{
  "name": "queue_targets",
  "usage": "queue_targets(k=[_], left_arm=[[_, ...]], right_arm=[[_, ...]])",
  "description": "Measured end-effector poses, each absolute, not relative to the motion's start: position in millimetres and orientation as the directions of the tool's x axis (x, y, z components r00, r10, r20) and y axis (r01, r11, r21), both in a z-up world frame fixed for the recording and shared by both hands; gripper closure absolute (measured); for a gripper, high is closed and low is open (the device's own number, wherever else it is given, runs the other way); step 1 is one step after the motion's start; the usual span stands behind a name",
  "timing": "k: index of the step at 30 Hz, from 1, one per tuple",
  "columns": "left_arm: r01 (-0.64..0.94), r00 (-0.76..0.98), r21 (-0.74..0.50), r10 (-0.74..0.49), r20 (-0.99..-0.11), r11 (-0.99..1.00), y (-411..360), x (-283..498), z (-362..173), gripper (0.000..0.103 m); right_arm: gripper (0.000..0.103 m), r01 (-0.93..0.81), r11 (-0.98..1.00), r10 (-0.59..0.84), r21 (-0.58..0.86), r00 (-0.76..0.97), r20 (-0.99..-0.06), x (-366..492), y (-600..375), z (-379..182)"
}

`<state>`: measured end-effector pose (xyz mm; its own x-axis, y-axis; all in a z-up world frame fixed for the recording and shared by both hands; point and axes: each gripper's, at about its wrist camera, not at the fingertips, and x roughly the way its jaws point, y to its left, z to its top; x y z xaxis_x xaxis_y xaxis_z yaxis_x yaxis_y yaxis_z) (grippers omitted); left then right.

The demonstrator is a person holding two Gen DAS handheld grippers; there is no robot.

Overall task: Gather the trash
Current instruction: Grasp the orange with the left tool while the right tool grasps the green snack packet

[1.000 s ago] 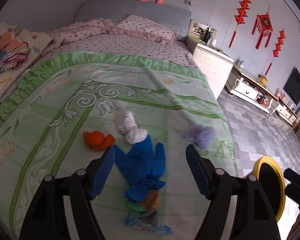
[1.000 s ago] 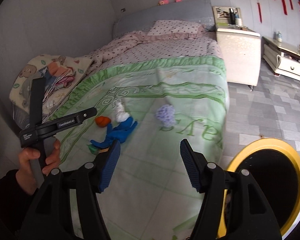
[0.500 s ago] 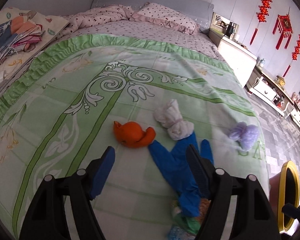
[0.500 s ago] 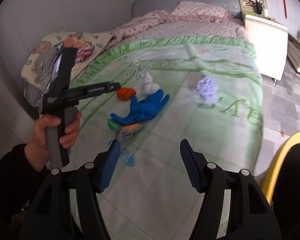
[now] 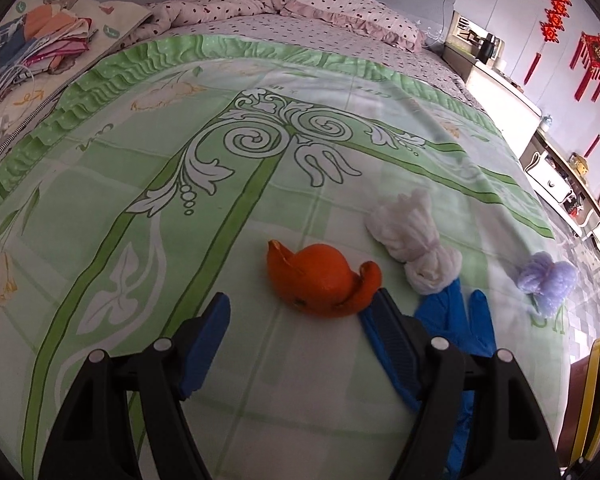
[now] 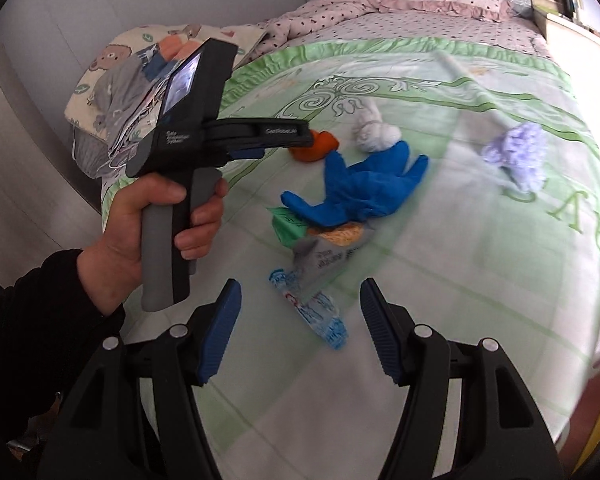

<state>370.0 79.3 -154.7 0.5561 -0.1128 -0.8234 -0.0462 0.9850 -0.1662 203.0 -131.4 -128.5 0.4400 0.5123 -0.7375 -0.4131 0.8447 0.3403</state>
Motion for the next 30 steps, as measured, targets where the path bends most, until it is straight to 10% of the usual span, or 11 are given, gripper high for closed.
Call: queue_targets(k=[13,20,30], left_arm=[[-0.019,0.541,-0.168,-0.131,-0.831,0.986,74.7,401.6,-172.5,0.034],[0.038,0.554,-0.178,-0.168,-0.815,0.983,67.2,406.7,-174.3,0.06],[0.043,0.575,-0.223,-0.206,-0.791,0.974,69.8,403.4,-174.4,0.07]], right_arm=[[0.053,-0.342,0.884,0.45,0.318,0.443,-0.775,238.6,-108.0,-159.9],[0.07,-0.324,0.869,0.488,0.374,0.438,-0.755,255.9,-107.9,-171.7],[0.081,-0.28,0.863,0.504,0.419,0.441,-0.743,262.1,-121.0,-170.3]])
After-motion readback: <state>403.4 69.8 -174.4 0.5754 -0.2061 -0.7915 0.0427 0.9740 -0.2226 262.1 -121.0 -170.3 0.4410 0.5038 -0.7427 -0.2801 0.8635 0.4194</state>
